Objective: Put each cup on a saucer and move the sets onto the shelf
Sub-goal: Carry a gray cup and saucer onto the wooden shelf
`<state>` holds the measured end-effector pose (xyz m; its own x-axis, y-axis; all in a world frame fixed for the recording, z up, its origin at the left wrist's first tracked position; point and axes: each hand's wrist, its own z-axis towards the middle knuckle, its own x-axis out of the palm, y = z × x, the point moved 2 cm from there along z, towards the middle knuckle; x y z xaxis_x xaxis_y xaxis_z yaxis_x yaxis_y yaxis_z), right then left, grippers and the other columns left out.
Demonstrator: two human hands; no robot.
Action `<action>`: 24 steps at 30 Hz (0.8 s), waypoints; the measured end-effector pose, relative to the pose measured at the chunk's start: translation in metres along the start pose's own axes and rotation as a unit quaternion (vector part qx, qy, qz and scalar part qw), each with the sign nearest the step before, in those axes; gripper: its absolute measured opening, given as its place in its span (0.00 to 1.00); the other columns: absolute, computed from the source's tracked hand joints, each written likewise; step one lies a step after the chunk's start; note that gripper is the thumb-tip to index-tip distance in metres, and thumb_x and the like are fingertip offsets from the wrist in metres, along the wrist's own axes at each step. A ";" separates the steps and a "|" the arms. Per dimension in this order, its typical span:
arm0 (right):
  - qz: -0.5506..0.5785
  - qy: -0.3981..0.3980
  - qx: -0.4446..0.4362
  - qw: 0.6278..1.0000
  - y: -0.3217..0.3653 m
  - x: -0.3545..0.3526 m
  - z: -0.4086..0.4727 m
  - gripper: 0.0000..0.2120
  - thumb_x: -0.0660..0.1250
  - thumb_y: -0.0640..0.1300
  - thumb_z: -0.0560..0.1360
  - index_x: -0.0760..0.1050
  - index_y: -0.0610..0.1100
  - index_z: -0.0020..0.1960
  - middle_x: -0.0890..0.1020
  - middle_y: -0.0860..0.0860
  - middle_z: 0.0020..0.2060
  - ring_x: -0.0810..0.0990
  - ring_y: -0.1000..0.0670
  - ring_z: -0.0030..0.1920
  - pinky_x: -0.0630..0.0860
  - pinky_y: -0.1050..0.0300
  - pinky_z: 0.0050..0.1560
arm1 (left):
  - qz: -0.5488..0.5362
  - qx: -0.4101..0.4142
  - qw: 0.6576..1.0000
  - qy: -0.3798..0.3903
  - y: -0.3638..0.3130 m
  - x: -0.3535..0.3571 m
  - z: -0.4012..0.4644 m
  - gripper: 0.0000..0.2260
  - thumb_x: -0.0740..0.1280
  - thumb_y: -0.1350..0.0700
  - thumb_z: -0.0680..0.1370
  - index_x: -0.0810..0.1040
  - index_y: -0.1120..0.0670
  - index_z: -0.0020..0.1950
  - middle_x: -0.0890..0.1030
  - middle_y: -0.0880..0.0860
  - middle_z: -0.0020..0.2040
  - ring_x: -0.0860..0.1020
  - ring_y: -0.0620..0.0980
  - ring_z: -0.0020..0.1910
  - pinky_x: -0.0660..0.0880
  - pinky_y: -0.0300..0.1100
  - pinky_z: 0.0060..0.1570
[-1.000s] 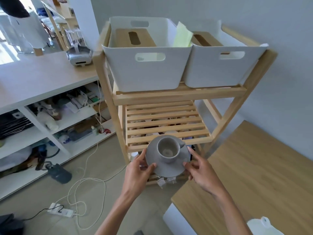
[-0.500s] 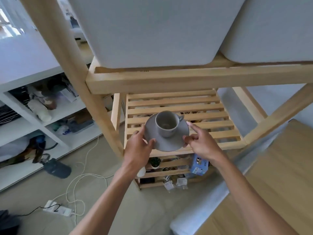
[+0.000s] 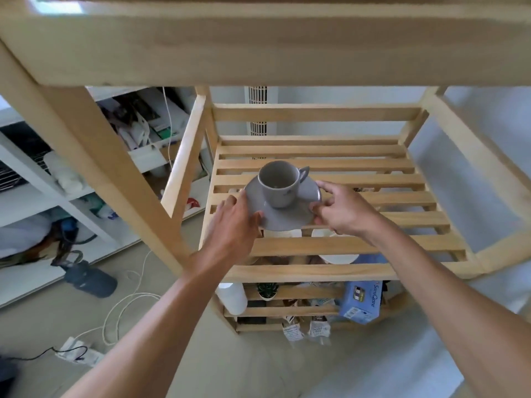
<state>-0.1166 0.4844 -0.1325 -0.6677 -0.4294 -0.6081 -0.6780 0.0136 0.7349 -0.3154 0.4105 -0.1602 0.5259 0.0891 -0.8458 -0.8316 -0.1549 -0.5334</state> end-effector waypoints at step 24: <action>0.003 -0.072 0.004 0.997 0.029 0.020 0.083 0.24 0.64 0.39 0.80 0.69 0.45 0.76 0.83 0.44 0.61 0.82 0.46 0.58 0.76 0.56 0.51 | -0.155 -0.157 0.972 -0.084 0.016 -0.007 0.088 0.14 0.65 0.51 0.80 0.73 0.59 0.60 0.75 0.58 0.56 0.75 0.54 0.51 0.71 0.47 0.46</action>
<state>-0.1750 0.5514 -0.1487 -0.7083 -0.2949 -0.6413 -0.6763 0.0232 0.7362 -0.3479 0.4936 -0.1637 0.6837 0.3351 -0.6483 -0.5286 -0.3852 -0.7565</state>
